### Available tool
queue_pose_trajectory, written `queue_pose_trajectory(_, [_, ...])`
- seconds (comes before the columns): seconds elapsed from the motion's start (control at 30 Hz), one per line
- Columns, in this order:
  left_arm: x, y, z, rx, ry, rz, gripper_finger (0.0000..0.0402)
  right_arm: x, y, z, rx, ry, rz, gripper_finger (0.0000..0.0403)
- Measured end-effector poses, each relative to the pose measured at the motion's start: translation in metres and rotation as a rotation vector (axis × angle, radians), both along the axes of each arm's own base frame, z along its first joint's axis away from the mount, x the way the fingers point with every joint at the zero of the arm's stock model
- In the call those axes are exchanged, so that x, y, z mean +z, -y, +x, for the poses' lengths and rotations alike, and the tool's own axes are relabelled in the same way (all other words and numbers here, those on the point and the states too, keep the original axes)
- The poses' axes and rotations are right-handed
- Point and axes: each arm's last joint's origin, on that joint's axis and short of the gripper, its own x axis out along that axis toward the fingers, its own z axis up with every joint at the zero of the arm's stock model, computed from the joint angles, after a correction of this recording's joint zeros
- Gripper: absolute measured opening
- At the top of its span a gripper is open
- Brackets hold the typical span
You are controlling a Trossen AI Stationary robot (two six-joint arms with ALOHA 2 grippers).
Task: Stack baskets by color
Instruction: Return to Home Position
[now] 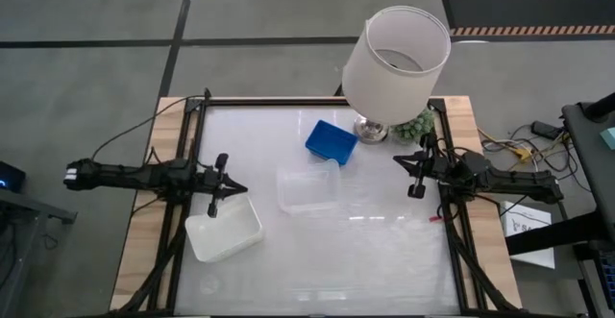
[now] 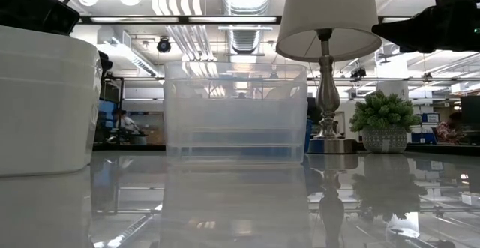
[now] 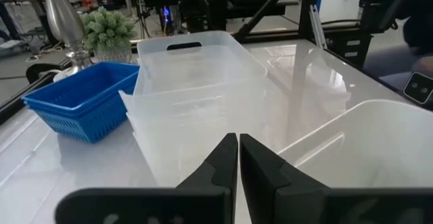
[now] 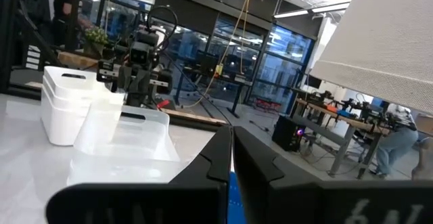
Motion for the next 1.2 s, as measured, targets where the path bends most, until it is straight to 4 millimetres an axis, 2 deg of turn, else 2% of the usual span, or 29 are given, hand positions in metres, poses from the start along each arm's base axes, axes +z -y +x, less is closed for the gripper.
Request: queue_pose_trajectory(1.2, [0.0014, 0.0001, 0.001, 0.0, 0.009, 0.0, 0.0, -0.0002, -0.0001, 0.0001, 0.001, -0.001, 0.0, 0.0009])
